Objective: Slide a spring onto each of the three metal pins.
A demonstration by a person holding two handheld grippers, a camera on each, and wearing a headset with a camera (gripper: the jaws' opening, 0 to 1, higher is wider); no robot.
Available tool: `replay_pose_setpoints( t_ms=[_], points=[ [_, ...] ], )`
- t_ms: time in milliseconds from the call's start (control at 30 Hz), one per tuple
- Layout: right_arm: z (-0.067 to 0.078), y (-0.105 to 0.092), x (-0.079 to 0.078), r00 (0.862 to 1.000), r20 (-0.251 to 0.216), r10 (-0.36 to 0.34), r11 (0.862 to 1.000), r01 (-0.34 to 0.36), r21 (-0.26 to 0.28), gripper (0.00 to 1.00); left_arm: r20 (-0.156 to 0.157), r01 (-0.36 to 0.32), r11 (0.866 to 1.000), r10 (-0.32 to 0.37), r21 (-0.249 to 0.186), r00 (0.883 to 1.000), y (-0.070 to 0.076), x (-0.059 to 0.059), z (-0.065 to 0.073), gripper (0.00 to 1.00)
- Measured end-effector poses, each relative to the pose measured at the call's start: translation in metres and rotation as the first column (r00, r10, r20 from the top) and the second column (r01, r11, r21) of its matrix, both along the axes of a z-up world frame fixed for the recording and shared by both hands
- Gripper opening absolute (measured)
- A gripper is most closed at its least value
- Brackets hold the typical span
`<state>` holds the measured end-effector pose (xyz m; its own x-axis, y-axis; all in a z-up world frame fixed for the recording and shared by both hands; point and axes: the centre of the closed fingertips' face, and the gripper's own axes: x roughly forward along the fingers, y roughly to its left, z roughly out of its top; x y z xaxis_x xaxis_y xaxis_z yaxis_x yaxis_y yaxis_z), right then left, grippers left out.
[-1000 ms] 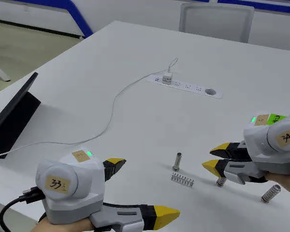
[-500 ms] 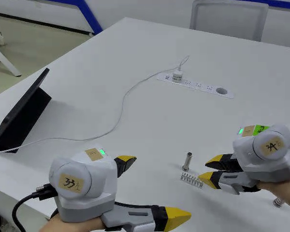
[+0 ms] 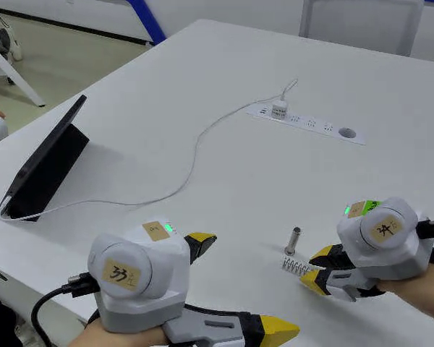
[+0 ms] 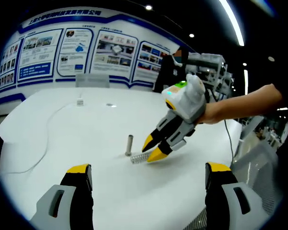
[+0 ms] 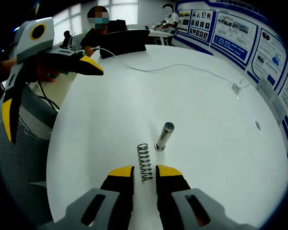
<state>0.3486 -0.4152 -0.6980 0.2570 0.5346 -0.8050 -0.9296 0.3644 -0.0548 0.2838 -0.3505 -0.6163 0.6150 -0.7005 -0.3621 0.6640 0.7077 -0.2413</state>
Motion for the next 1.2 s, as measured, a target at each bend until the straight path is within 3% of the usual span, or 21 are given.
replay_pose_setpoints(
  t_ms=[233, 300, 500, 633, 833, 967, 1000, 1033, 1067, 1200],
  points=[
    [-0.007, -0.003, -0.001, 1.000, -0.022, 0.000, 1.000, 0.000, -0.007, 0.17, -0.007, 0.019, 1.000, -0.019, 0.015, 1.000, -0.003, -0.002, -0.003, 1.00],
    [-0.010, -0.004, 0.000, 1.000, -0.002, 0.017, 1.000, -0.017, -0.014, 0.14, -0.011, 0.018, 1.000, -0.018, 0.016, 1.000, -0.002, -0.002, -0.004, 1.00],
    [-0.008, -0.003, -0.001, 1.000, -0.028, -0.009, 0.999, 0.010, 0.033, 0.12, -0.016, 0.023, 1.000, -0.022, 0.021, 1.000, -0.003, -0.003, -0.005, 1.00],
    [-0.007, -0.003, -0.002, 1.000, -0.016, -0.007, 0.999, 0.007, 0.043, 0.11, -0.017, 0.031, 0.999, -0.031, 0.027, 0.999, -0.004, -0.005, -0.006, 0.99],
    [-0.005, -0.001, -0.004, 0.999, 0.027, 0.024, 1.000, -0.024, 0.009, 0.10, -0.035, 0.041, 0.999, -0.040, 0.030, 0.999, -0.006, -0.007, -0.009, 0.98],
    [0.004, 0.000, -0.004, 0.999, 0.032, 0.008, 0.999, -0.009, 0.035, 0.10, -0.030, 0.049, 0.998, -0.048, 0.039, 0.998, -0.007, -0.008, -0.008, 0.98],
    [0.008, 0.000, -0.005, 0.999, 0.035, 0.011, 0.999, -0.012, 0.040, 0.10, -0.024, 0.056, 0.996, -0.054, 0.063, 0.998, -0.005, -0.008, -0.008, 0.96],
    [0.013, 0.001, -0.005, 0.999, 0.042, 0.015, 0.999, -0.017, 0.047, 0.10, 0.029, 0.056, 0.994, -0.059, 0.099, 0.998, -0.003, -0.003, -0.004, 0.92],
    [0.017, 0.000, -0.004, 0.999, 0.050, 0.017, 0.998, -0.019, 0.053, 0.10, 0.045, 0.059, 0.993, -0.064, 0.105, 0.997, -0.003, -0.003, -0.002, 0.87],
    [0.039, -0.003, -0.008, 0.998, 0.068, 0.006, 0.995, -0.013, 0.100, 0.10, 0.028, 0.077, 0.996, -0.078, 0.050, 0.997, -0.011, -0.005, 0.001, 0.86]
  ],
)
